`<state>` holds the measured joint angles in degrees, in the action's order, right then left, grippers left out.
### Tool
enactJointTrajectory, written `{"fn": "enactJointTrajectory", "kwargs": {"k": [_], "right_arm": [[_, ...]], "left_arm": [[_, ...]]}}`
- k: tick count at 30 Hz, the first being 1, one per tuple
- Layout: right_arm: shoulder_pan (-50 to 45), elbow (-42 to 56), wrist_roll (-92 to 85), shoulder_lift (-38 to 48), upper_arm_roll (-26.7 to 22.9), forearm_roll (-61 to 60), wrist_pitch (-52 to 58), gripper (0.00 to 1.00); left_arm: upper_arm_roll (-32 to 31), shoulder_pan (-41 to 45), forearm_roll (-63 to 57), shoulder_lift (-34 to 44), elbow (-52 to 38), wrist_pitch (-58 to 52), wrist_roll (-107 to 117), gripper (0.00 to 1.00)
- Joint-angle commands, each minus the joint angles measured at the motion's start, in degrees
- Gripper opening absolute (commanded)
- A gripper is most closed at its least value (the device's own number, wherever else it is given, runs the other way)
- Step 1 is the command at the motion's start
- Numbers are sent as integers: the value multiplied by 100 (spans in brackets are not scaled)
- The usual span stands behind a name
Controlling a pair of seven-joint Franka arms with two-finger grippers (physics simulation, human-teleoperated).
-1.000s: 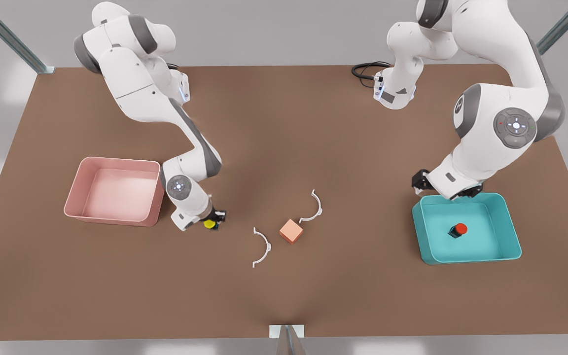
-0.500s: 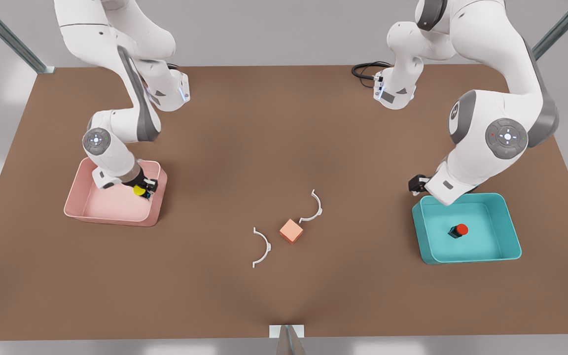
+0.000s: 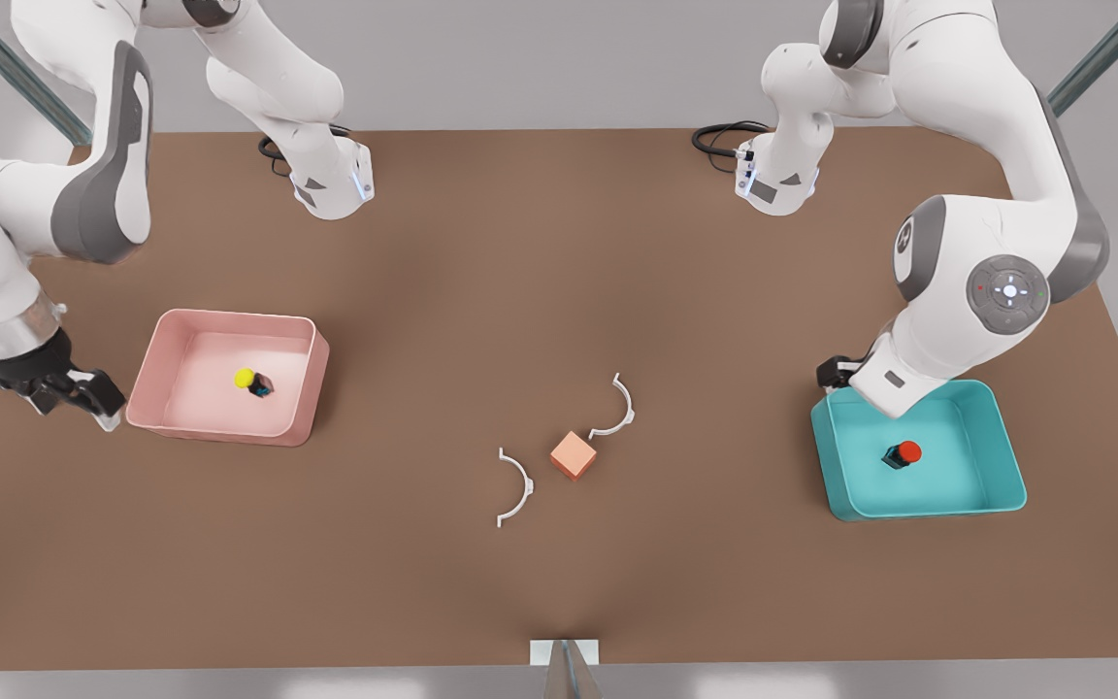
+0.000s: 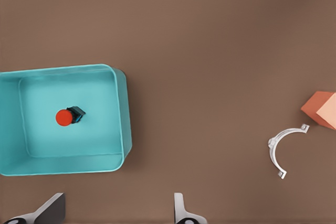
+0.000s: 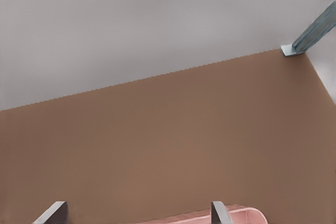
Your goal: Place the red button in the blue storage box with the left arm, and place the yellow button in the pink storage box with the right arm
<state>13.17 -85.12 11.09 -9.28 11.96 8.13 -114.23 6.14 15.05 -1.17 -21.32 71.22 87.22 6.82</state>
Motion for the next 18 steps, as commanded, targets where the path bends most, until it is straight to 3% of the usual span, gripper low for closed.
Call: {"fn": "enactJointTrajectory", "kwargs": {"k": [1, 4, 5, 6, 7, 18], "right_arm": [[-307, 321, -1461, -48, 34, 296, 1727, 100], [-333, 321, -1021, 216, 43, -224, 2290, 100], [-718, 295, -968, 330, -228, -233, 2317, 100], [-1577, 190, -960, 409, -1148, -241, 2318, 100], [-1730, 84, -960, 348, -1363, -303, 2239, 100], [-1467, 93, -960, 207, -1310, -628, 2256, 100]], "left_arm": [[1, -2, -6, 14, -3, -3, -260, 100], [1, -63, -6, 14, -3, -3, -374, 100], [1, -63, 3, 14, -3, -3, -374, 100], [1, -63, 3, 14, -3, -3, -374, 100], [10, -63, 3, 14, -3, -3, -374, 100], [1, -63, -6, 5, -3, -3, -365, 100]]}}
